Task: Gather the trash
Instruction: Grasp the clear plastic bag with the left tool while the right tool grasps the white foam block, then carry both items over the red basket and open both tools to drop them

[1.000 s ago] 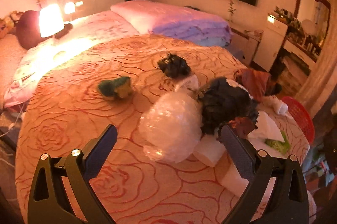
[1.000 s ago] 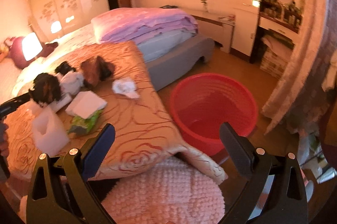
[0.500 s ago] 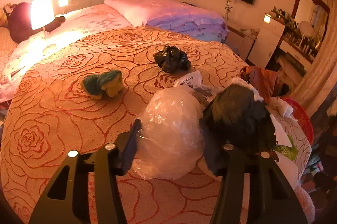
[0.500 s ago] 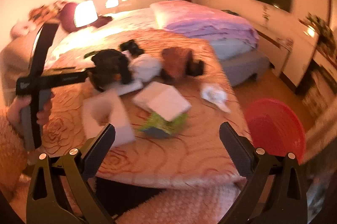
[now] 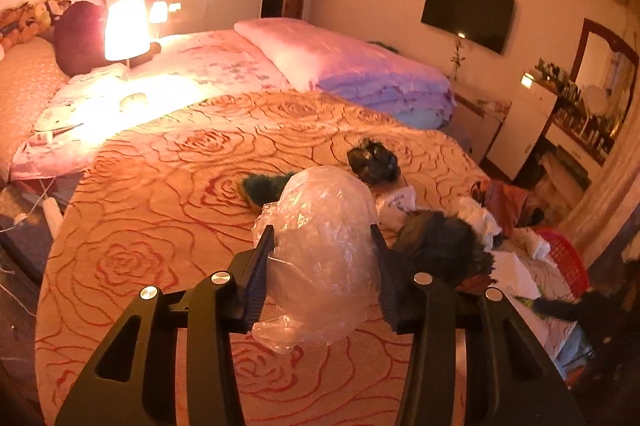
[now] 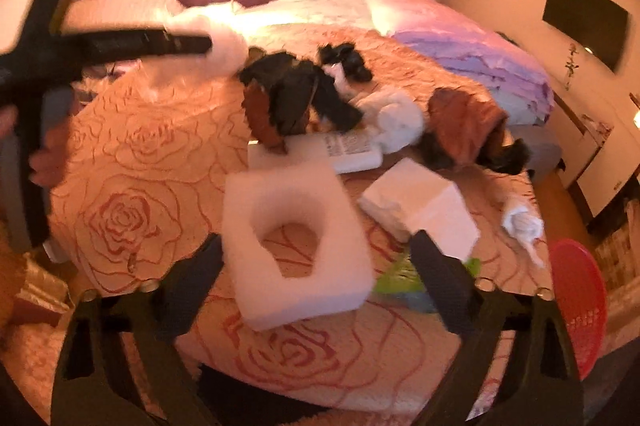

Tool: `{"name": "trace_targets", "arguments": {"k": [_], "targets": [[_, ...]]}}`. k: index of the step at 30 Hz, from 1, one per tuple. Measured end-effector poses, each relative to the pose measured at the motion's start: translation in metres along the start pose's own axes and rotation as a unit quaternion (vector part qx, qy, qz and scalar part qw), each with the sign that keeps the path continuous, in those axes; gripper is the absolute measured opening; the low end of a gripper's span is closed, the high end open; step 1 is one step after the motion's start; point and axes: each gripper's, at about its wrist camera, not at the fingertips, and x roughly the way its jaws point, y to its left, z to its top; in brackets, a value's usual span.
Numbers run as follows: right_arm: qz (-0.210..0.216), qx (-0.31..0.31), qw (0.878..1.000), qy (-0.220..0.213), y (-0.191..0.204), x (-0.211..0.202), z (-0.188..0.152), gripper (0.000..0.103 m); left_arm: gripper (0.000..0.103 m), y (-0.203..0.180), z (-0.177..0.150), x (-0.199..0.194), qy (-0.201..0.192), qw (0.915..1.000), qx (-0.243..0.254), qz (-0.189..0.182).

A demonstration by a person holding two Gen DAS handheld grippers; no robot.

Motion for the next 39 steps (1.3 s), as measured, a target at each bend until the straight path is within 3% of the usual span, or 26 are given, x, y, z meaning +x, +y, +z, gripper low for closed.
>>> {"name": "trace_targets", "arguments": {"k": [2,15,27,39], "targets": [[0.008,0.001,1.0,0.007,0.003,0.002,0.002,0.065,0.043,0.0,0.002,-0.004,-0.006,1.0,0.0,0.001],[0.007,0.051,0.997,-0.053,-0.017,-0.042,0.007,0.065,0.043,-0.023,0.009,-0.029,-0.035,0.9992,0.015,-0.016],[-0.068,0.13,0.983,-0.113,-0.084,-0.086,0.015,0.065,0.043,-0.072,0.015,-0.029,-0.037,0.9962,0.046,-0.064],[-0.156,0.207,0.957,-0.132,-0.164,-0.119,-0.01,0.065,0.043,-0.169,0.01,0.002,0.005,0.9838,0.116,-0.137]]}}
